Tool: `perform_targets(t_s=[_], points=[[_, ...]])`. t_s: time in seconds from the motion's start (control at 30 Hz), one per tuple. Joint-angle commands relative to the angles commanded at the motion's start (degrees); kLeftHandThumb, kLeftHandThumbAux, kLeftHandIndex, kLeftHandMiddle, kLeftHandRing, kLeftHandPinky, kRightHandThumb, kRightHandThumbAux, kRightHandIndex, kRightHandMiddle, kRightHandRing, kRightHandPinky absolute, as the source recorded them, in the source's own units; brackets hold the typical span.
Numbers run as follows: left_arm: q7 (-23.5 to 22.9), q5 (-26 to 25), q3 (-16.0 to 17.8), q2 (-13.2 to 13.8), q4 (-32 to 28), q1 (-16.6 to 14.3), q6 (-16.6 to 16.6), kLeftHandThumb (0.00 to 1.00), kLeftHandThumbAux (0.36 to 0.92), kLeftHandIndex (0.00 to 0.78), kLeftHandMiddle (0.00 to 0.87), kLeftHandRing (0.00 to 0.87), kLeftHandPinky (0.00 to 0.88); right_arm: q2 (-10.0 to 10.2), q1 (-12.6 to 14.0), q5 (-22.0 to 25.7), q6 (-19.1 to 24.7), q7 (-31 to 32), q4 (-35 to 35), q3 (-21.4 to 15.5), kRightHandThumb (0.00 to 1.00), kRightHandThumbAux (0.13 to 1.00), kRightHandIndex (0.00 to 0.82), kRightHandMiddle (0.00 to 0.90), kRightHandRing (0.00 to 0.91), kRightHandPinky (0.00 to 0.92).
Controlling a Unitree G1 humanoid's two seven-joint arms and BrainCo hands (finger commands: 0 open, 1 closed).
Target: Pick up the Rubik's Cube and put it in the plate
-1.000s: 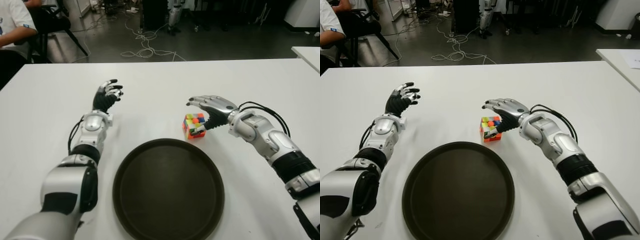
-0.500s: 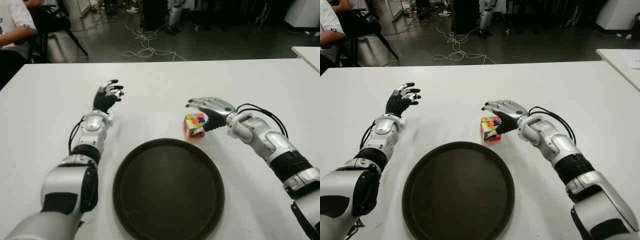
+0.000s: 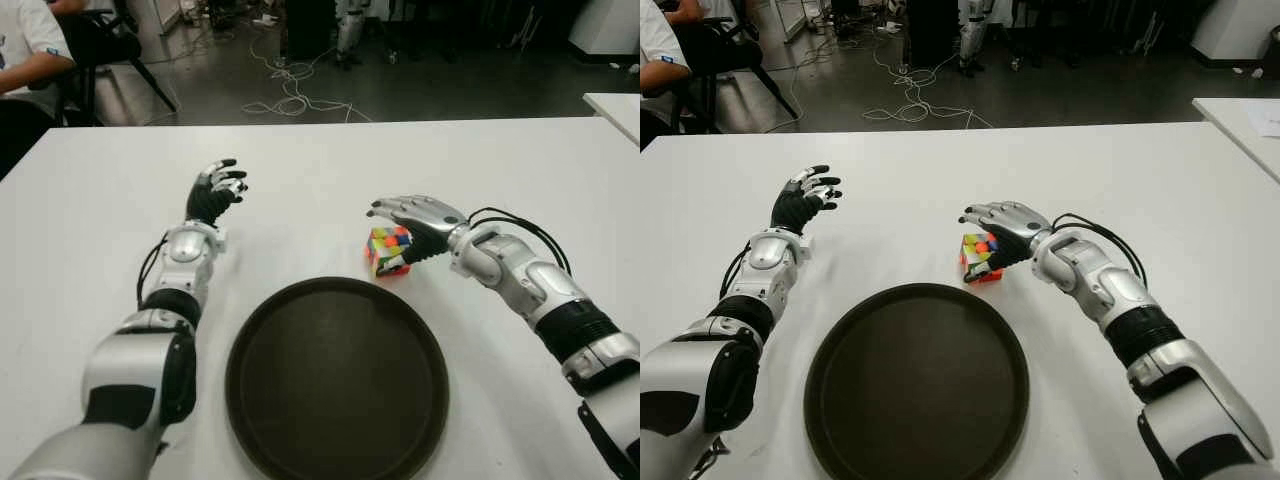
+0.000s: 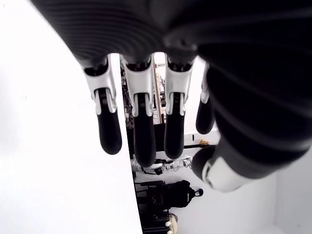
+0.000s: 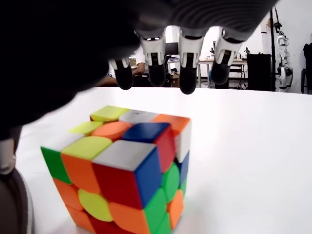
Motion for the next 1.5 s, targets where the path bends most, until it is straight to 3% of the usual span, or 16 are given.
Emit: perform_targets(t_s=[0.73,1.5], points=[[-0.23,0.02,-0.15,-0.04,-0.2,0.51,-0.81,0.512,0.737,0.225,0.327,0.338,0.343,1.59,0.97,-1.09,1.23,-0.85,-0.16,2.82,0.0,0.427,0.062,0.088,0.089,0.091],[-0.21,0.06,-0.19,0.08,-0.21,0.41,-0.53,0.485,0.733,0.228,0.333,0.333,0.325,2.61,1.2,-1.85,2.33,-1.7,0.13,3.74,0.0,0.446,0.067,0.095,0.093,0.095]])
